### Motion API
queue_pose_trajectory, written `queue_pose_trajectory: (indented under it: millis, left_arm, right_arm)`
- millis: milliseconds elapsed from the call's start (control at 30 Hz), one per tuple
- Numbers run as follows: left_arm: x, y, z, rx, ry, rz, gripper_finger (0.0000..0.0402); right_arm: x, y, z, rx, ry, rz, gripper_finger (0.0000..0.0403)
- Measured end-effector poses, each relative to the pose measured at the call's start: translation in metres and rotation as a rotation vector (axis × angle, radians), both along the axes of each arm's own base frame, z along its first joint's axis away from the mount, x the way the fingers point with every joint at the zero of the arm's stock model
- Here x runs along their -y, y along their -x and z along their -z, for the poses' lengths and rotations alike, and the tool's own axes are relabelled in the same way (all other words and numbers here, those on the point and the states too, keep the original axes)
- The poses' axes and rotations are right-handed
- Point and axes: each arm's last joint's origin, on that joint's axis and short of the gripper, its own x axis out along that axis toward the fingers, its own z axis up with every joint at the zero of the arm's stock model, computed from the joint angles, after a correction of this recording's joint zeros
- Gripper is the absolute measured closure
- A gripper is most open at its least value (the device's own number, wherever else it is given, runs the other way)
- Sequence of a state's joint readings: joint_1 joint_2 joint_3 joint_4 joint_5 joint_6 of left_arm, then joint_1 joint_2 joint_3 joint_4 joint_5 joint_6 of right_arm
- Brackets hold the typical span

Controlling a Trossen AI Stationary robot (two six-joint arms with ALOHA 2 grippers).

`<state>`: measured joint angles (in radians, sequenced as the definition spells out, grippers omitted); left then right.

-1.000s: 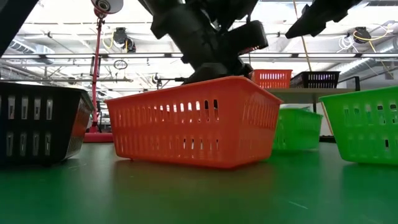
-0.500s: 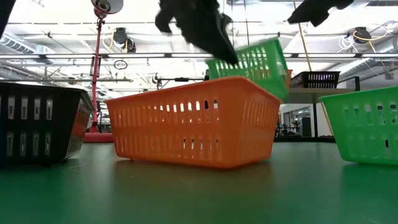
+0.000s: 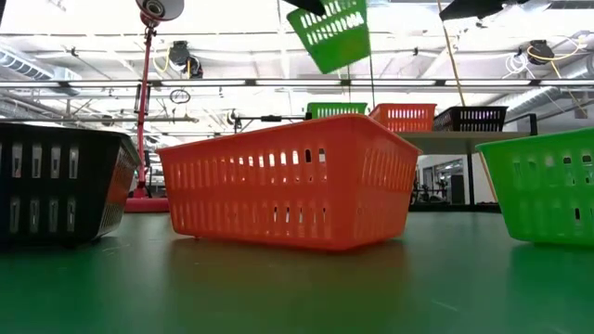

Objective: Stack baskets on shelf by color
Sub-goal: Stack the top green basket on top of the green basket on the shelf

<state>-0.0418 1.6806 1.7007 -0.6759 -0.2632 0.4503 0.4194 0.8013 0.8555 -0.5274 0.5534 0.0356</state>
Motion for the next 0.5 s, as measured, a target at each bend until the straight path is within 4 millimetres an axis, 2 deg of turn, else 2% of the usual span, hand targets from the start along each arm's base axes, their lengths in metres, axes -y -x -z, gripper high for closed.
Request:
queue_pose_trajectory:
  millis: [100,333,500]
  left_arm:
    - [-0.018,-0.001,-0.020,0.038,-0.009,-0.045,0.0393]
    - [-0.057,-0.003,-0.051,0.076,-0.050,-0.124,0.0394]
    - [-0.082,-0.014,-0.059,0.087,-0.082,-0.164,0.0385]
  right_arm:
    - [0.000,0.001,0.000,-0.012,0.046,-0.028,0.0298]
    - [0.001,0.003,0.002,-0.044,0.081,-0.042,0.0298]
    - [0.002,0.004,0.003,-0.063,0.088,-0.044,0.0298]
